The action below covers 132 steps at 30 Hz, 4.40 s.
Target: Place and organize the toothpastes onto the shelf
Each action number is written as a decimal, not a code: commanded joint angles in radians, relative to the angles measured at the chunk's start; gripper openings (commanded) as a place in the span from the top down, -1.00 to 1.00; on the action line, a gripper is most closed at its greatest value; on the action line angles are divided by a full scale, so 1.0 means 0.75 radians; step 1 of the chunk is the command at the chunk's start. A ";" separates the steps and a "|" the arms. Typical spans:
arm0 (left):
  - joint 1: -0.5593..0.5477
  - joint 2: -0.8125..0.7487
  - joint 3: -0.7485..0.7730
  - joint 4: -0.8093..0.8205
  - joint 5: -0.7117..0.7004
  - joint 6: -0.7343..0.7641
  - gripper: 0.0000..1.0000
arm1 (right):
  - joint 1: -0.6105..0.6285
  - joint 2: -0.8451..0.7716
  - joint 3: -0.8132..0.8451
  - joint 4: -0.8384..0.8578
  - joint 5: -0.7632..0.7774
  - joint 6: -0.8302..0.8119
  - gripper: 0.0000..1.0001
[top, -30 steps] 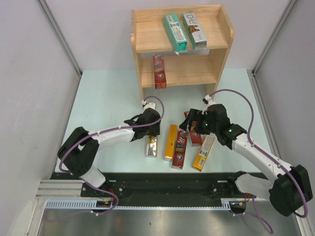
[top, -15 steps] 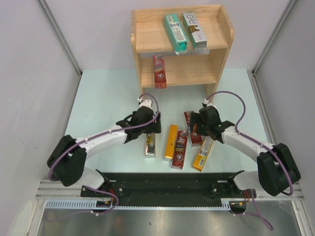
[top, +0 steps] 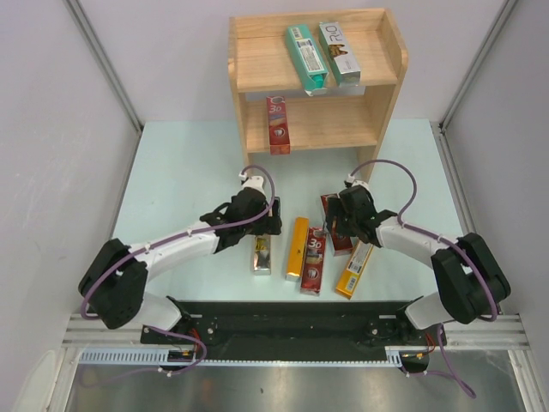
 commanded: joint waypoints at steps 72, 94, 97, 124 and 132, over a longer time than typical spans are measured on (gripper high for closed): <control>0.050 0.129 -0.243 1.390 0.989 -0.585 -0.73 | 0.679 -0.606 0.118 0.022 0.406 -0.014 0.22; 0.238 0.002 -0.360 1.576 1.085 -0.712 -0.04 | 0.620 -0.567 0.118 0.053 0.235 0.016 -0.65; 0.289 -0.020 -0.354 1.583 1.134 -0.710 -0.03 | 0.477 -0.569 0.101 0.089 0.002 0.055 -0.66; 0.382 0.094 -0.047 1.914 1.372 -0.994 -0.05 | 0.148 -0.600 -0.171 0.513 -0.854 0.070 -0.68; 0.382 0.162 -0.080 2.088 1.382 -1.096 -0.05 | 0.119 -0.618 -0.228 0.750 -0.917 0.184 -0.67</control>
